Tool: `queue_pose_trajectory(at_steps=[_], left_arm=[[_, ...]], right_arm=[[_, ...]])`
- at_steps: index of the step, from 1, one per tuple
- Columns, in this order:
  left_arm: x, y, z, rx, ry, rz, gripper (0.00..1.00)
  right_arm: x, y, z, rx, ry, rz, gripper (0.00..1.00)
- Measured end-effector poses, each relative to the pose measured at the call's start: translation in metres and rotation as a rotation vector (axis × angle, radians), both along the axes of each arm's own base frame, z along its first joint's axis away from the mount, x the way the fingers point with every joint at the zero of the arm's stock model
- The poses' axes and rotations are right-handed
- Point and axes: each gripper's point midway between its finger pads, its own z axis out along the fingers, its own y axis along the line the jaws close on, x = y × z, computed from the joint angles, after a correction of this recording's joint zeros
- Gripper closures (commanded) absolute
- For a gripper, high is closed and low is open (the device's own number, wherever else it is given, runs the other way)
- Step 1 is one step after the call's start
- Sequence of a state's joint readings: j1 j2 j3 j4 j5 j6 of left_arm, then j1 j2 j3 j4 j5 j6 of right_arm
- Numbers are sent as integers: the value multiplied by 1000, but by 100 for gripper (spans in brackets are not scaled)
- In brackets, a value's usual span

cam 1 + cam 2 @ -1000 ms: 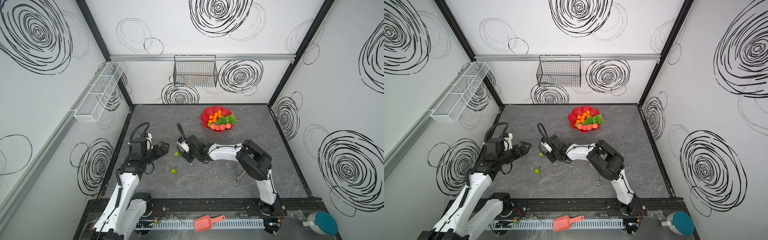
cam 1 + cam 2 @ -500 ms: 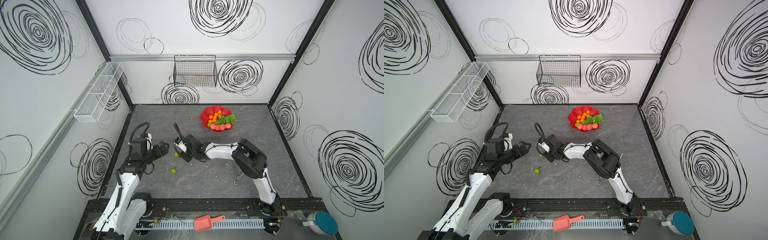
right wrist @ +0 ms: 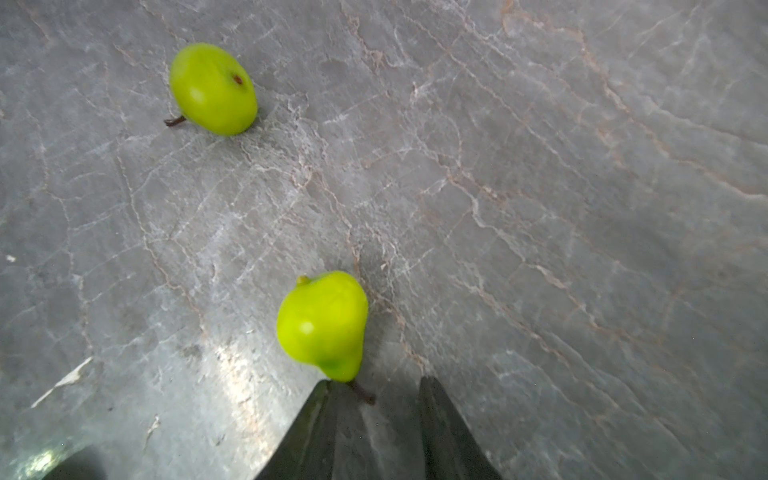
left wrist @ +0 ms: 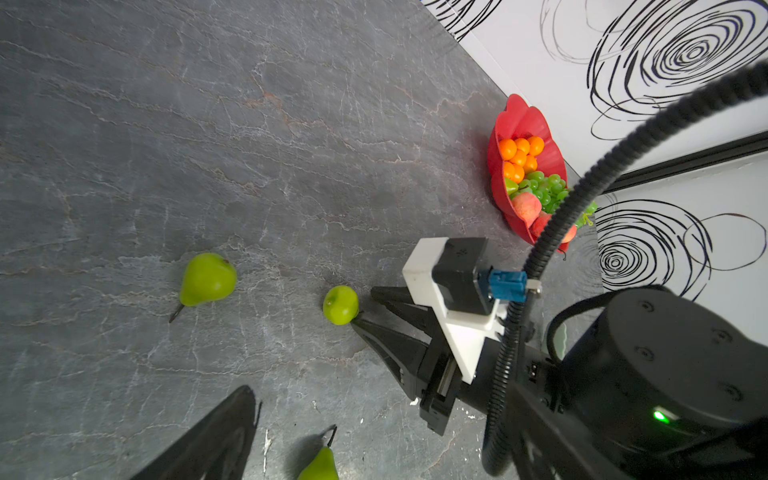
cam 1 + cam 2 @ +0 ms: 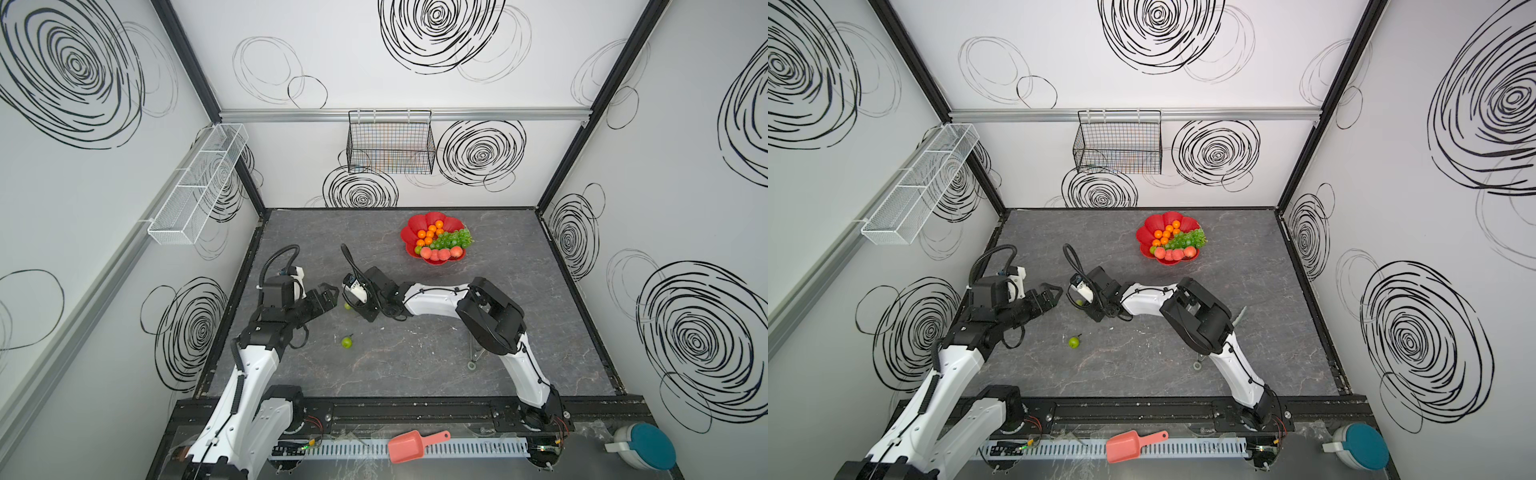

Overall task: Place and organize the fake fruits in the fruit bowl
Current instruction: 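Lower the right gripper and close it on a small green pear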

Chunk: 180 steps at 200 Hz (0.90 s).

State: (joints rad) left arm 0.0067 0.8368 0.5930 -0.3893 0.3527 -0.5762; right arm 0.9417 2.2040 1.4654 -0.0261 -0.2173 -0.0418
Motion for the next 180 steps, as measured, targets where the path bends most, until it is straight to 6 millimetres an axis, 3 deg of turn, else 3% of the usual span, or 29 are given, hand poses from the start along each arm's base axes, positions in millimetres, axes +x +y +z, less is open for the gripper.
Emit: queue_pose_trajectory(at_steps=[180], left_arm=[[-1, -1, -3, -4, 4, -4, 4]], right_arm=[[-5, 11, 0, 1, 3, 24, 89]])
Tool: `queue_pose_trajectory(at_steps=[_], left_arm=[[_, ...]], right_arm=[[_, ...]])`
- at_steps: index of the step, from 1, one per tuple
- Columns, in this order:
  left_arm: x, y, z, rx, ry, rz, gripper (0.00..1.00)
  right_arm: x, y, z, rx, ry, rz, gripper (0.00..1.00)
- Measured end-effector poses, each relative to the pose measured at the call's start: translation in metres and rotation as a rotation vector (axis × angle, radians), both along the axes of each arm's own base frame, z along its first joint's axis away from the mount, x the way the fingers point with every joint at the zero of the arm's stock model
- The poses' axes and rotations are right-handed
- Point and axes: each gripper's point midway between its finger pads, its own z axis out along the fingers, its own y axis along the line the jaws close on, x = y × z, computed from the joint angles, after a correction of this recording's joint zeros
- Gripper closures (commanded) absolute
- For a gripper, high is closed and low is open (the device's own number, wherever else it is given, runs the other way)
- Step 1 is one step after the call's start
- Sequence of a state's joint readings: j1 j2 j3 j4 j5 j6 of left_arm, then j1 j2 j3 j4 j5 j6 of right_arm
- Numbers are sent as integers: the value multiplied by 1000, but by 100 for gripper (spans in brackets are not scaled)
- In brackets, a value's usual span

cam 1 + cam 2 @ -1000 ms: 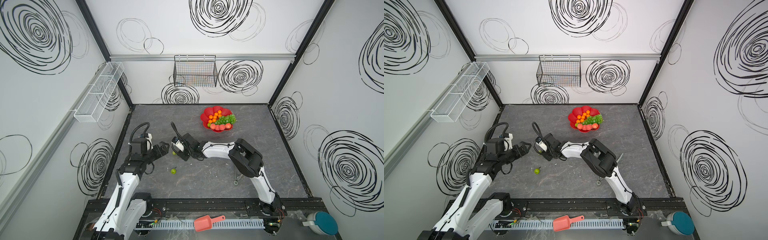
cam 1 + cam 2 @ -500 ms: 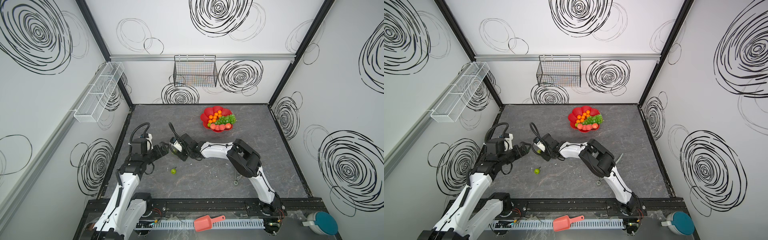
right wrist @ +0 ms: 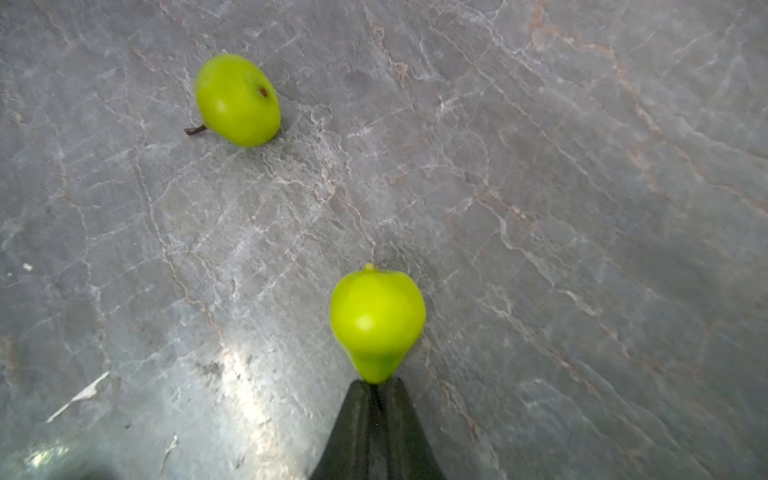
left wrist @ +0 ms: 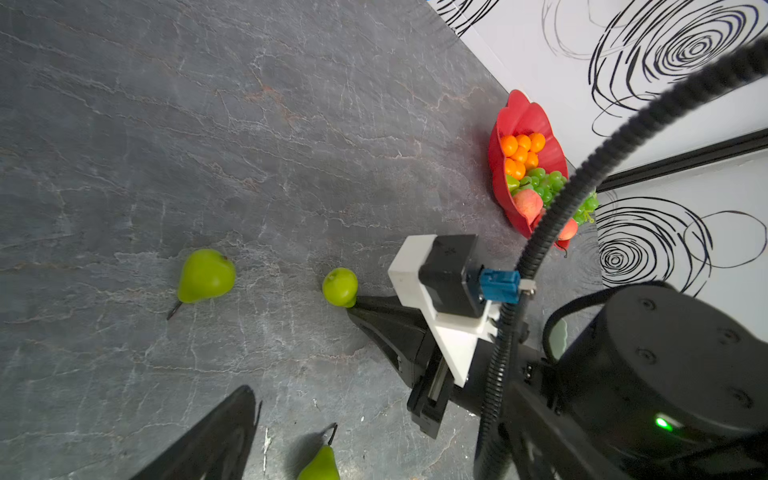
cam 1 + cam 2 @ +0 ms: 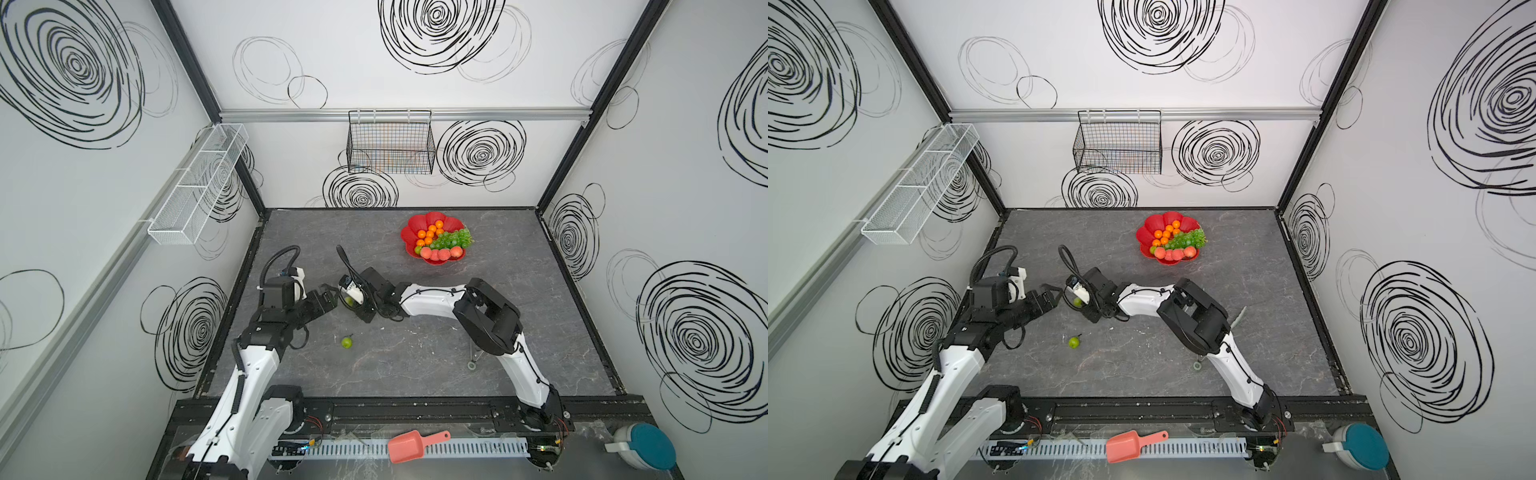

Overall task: Place and organize the fake fruits in the fruit bowl
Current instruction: 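Lower the right gripper and close it on a small green pear, then lift the green pear with the right gripper and carry it over the bowl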

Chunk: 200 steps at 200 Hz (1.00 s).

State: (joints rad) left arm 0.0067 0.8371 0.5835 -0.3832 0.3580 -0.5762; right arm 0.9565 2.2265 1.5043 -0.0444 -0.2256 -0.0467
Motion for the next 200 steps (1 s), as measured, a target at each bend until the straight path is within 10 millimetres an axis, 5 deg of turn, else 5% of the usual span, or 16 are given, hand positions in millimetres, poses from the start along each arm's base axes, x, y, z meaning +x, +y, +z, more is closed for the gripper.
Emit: queue_pose_trajectory(at_steps=[71, 112, 148, 200], left_arm=[[3, 0, 0, 0, -5, -1, 4], [5, -5, -1, 0, -8, -20, 4], [4, -28, -5, 7, 0, -98, 4], [10, -76, -7, 31, 10, -237, 4]], right_arm=[[3, -11, 3, 30, 66, -26, 96], [7, -35, 31, 81, 95, -70, 97], [13, -54, 62, 147, 91, -111, 97], [29, -96, 81, 181, 99, -206, 99]])
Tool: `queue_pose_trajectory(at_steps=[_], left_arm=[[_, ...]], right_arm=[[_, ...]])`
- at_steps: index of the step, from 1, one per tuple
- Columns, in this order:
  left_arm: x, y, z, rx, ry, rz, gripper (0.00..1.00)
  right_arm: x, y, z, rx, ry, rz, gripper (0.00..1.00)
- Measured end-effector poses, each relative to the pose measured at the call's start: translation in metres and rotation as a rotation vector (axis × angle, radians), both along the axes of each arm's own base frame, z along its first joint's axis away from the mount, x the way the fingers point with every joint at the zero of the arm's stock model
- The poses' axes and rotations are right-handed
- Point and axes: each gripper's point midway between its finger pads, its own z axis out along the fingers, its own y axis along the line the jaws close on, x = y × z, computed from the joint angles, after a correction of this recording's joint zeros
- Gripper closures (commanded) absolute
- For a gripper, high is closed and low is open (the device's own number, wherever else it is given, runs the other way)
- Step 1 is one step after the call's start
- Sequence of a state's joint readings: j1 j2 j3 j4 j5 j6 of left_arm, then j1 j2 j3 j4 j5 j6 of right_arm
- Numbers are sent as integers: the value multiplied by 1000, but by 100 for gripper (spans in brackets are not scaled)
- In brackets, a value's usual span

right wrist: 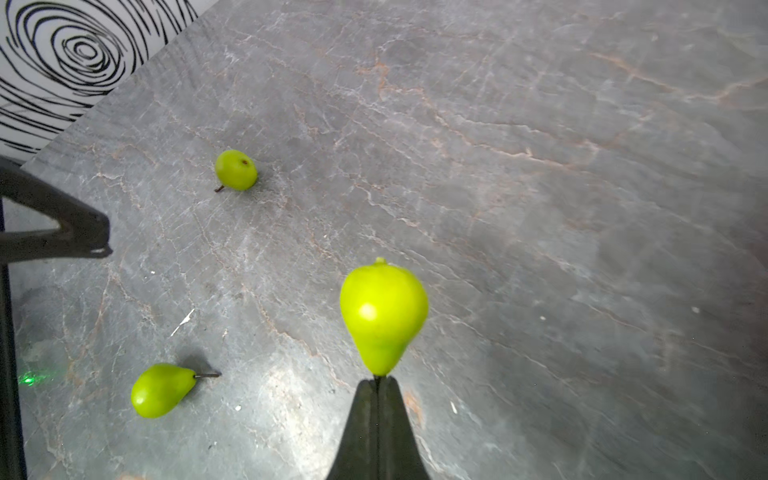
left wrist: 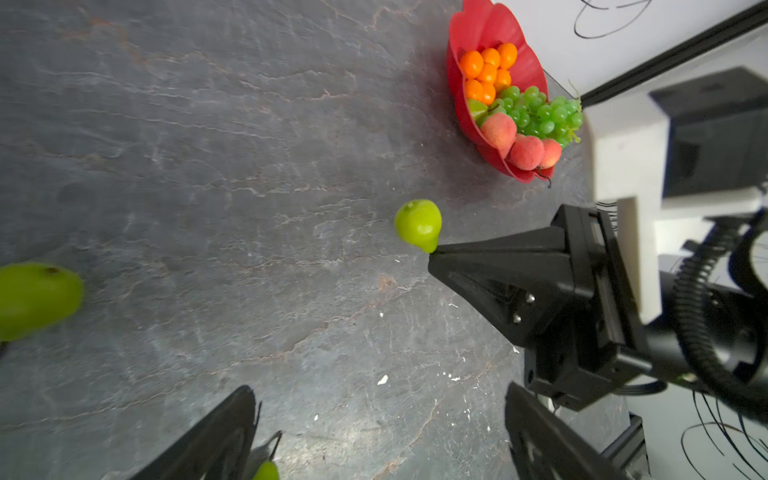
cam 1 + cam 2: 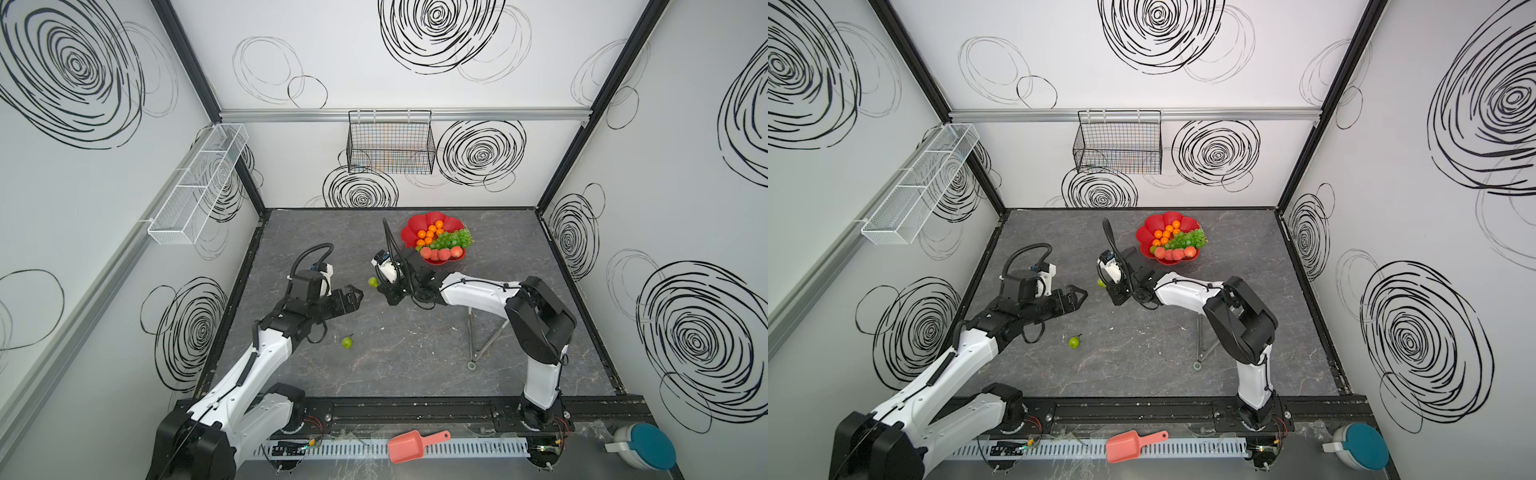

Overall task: Place and organize the fake fruits in the fruit bowl
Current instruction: 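Lift the green pear with the right gripper and carry it over the bowl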

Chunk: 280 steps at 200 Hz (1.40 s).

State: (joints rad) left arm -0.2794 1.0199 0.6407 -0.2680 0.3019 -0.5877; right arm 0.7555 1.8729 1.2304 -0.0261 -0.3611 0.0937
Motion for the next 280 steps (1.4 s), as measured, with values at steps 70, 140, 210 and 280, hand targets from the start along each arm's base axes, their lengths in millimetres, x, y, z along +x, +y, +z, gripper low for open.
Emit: queue_pose_trajectory(at_steps=[70, 140, 210, 280], left_arm=[[43, -57, 35, -3, -72, -99, 4], [96, -98, 47, -11, -85, -139, 4], [130, -122, 45, -70, -112, -202, 4], [147, -94, 43, -130, -134, -159, 4]], right_arm=[[52, -83, 23, 2, 8, -198, 100], [85, -132, 25, -55, 71, -312, 100], [128, -130, 17, -111, 112, -321, 100], [153, -125, -14, -195, 177, -312, 98]])
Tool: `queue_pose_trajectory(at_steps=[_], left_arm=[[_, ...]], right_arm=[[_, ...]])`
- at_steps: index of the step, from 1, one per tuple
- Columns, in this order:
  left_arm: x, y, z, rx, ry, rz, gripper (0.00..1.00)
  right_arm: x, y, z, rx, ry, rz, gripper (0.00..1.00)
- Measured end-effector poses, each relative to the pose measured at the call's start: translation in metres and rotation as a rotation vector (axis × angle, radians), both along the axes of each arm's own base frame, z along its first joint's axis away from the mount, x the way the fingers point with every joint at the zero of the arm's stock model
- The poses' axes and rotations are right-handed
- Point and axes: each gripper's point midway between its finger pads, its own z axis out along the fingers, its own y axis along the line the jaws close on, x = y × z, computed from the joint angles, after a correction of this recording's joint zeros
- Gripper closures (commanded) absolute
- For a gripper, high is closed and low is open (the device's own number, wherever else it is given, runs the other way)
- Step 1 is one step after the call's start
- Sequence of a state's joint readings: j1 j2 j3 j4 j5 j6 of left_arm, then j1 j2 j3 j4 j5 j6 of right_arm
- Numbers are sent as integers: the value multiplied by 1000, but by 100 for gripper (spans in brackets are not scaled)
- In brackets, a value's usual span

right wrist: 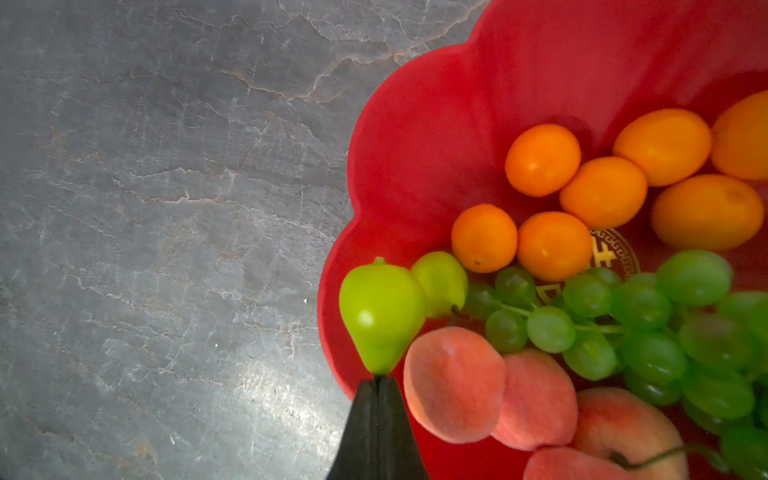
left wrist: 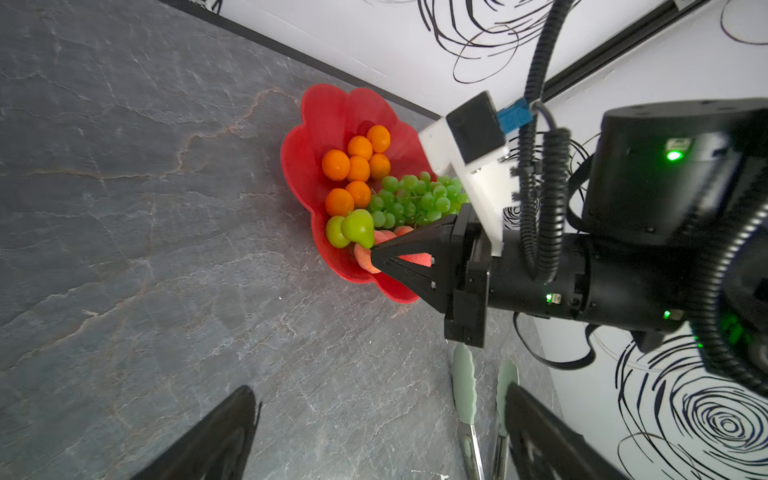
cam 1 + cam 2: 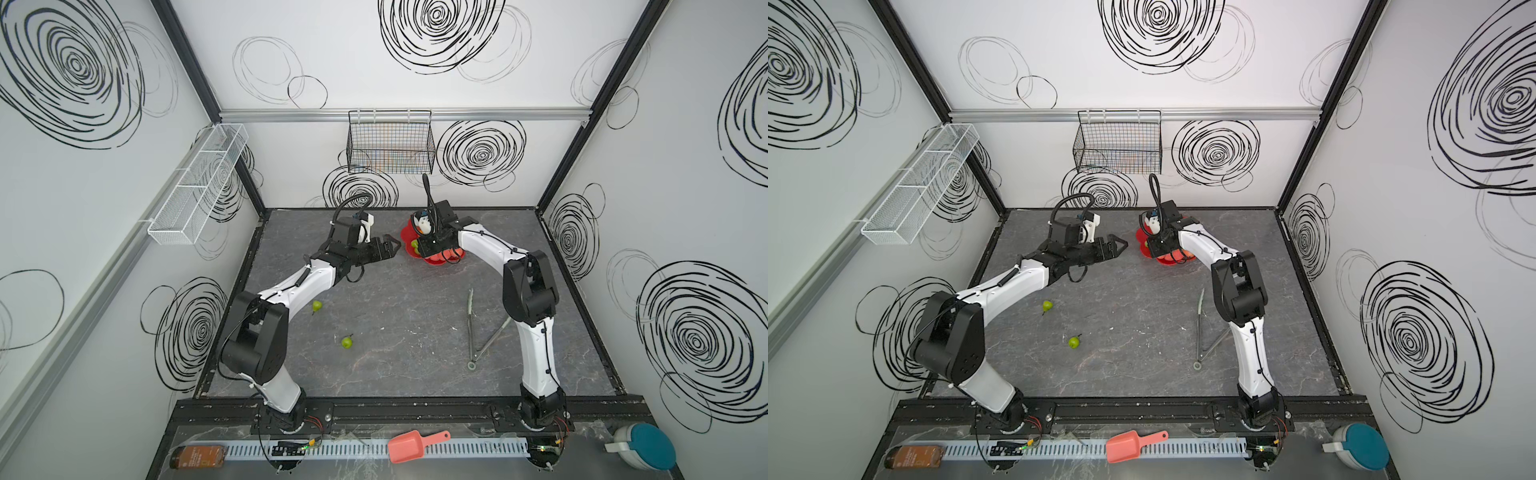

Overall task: Place and organize the fake fruits in the fruit bowl
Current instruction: 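Lift the green pear with the right gripper and carry it over the bowl, then lower the green pear into the bowl and open the right gripper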

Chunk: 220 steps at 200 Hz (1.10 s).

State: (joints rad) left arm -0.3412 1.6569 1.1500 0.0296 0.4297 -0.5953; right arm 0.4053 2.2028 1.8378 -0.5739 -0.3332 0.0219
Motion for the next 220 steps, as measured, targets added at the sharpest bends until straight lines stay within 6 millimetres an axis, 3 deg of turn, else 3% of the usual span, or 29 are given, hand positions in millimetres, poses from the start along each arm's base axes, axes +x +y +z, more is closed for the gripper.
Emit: queue_pose_trajectory(at_steps=[82, 220], left_arm=[[3, 0, 6, -28, -11, -3, 4], [7, 10, 5, -15, -13, 19, 4]], right_arm=[[10, 0, -11, -36, 22, -10, 90], [8, 2, 3, -41, 20, -9, 75]])
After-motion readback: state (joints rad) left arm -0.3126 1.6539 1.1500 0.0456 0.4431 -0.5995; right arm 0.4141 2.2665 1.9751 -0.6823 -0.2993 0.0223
